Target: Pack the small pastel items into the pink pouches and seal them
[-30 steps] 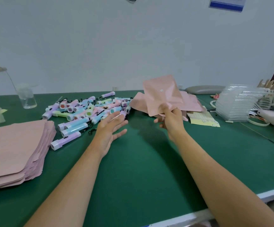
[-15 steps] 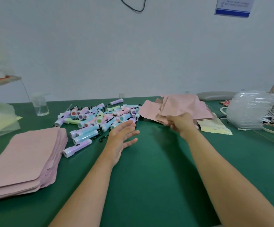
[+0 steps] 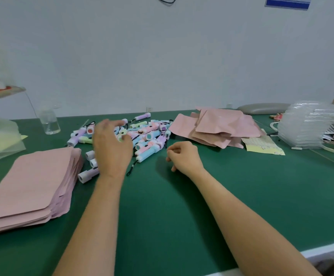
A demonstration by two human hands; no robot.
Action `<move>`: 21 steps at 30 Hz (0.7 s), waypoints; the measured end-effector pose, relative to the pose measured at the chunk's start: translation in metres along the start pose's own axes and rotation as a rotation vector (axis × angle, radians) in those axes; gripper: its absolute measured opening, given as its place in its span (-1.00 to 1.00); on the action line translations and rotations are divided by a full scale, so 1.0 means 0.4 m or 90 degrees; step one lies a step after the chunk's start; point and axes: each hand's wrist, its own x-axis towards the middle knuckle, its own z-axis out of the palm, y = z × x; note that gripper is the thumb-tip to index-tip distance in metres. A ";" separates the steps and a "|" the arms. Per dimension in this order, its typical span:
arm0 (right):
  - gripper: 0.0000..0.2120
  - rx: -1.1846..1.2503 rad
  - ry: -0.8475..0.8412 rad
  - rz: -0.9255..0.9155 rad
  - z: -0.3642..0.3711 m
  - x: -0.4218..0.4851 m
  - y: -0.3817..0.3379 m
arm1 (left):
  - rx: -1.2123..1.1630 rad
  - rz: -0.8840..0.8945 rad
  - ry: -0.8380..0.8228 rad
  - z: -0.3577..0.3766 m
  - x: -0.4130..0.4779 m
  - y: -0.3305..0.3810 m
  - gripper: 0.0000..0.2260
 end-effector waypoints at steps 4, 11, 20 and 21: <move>-0.84 -0.116 -0.003 -0.037 0.028 -0.014 -0.017 | 0.337 -0.212 -0.012 -0.070 0.050 -0.063 -0.47; -0.82 -0.217 -0.001 -0.071 0.041 -0.019 -0.015 | 0.449 -0.403 -0.212 -0.059 0.038 -0.104 -0.27; -0.84 -0.204 0.007 -0.074 0.040 -0.022 -0.016 | 0.486 -0.343 -0.161 -0.070 0.039 -0.116 -0.35; -0.84 -0.204 0.006 -0.072 0.040 -0.024 -0.016 | 0.480 -0.357 -0.164 -0.071 0.040 -0.119 -0.30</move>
